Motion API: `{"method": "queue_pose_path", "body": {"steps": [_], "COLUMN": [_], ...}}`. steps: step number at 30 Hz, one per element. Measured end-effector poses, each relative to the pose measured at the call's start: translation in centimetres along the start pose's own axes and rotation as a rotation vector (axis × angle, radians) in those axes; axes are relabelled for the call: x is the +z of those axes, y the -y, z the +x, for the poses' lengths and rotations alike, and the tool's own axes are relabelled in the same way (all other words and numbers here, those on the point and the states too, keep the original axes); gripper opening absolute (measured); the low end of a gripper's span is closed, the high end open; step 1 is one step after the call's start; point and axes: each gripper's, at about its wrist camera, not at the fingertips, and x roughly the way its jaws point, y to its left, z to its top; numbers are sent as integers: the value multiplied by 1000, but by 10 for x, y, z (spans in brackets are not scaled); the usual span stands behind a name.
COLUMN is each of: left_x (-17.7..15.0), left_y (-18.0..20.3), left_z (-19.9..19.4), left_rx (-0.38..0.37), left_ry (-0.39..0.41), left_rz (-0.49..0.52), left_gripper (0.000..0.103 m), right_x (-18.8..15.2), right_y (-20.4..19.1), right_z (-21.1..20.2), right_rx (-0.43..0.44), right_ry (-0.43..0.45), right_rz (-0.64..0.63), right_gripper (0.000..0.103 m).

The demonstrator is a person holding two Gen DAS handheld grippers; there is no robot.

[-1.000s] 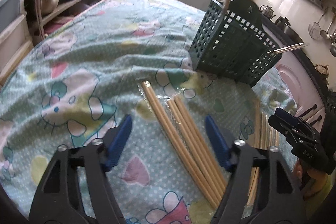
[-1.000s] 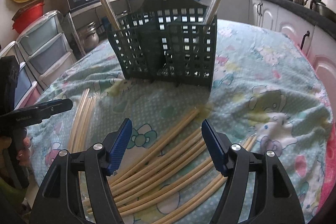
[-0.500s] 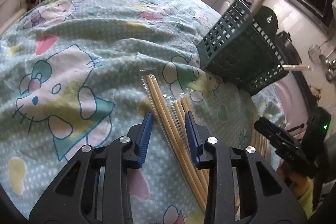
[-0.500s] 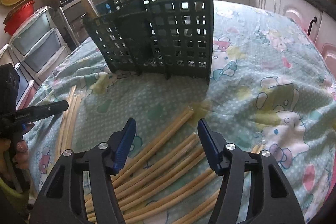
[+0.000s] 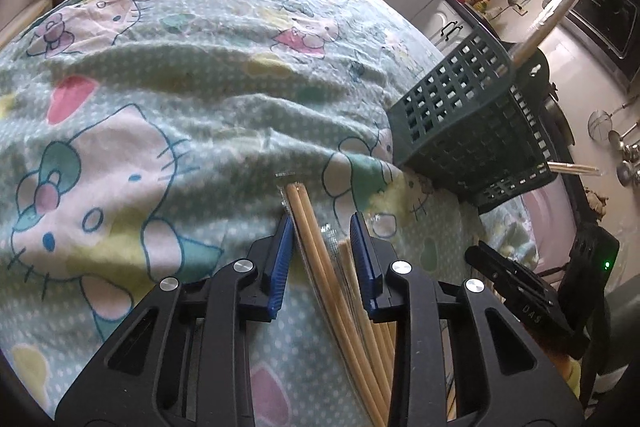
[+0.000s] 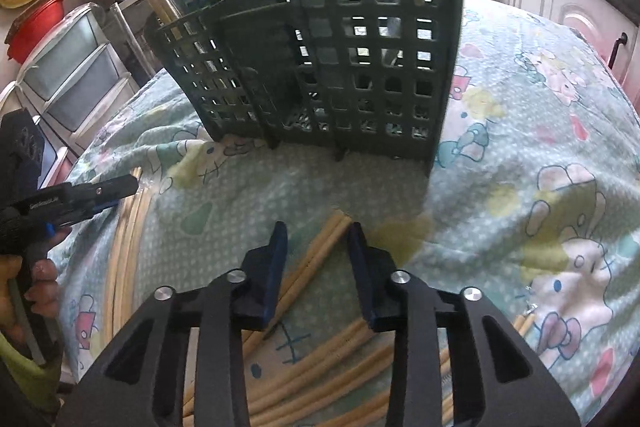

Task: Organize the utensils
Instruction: 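Lift both chopsticks upright and carry them above the green caddy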

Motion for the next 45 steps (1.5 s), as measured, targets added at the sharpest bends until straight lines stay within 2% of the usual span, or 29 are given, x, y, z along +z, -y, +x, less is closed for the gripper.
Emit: {"method": "queue_pose_path", "body": {"steps": [9, 13, 21, 34, 45], "left_x": [12, 15, 14, 13, 6], "left_y": [-4, -6, -4, 34, 75], "left_z": [6, 9, -3, -69, -98], "left_rx": [-11, 18, 18, -15, -66], "left_ry": [-4, -2, 21, 182, 250], "left_rz": [-19, -11, 13, 135, 234], "left_gripper": [22, 7, 4, 2, 1], "right_x": [6, 8, 13, 23, 19], "right_y": [-9, -13, -20, -51, -52], "right_z": [8, 9, 5, -48, -96], "right_rx": [49, 71, 142, 244, 277], "right_ry": [-10, -8, 5, 134, 249], "right_rz": [-11, -5, 43, 0, -7], "right_gripper": [18, 14, 11, 7, 6]}}
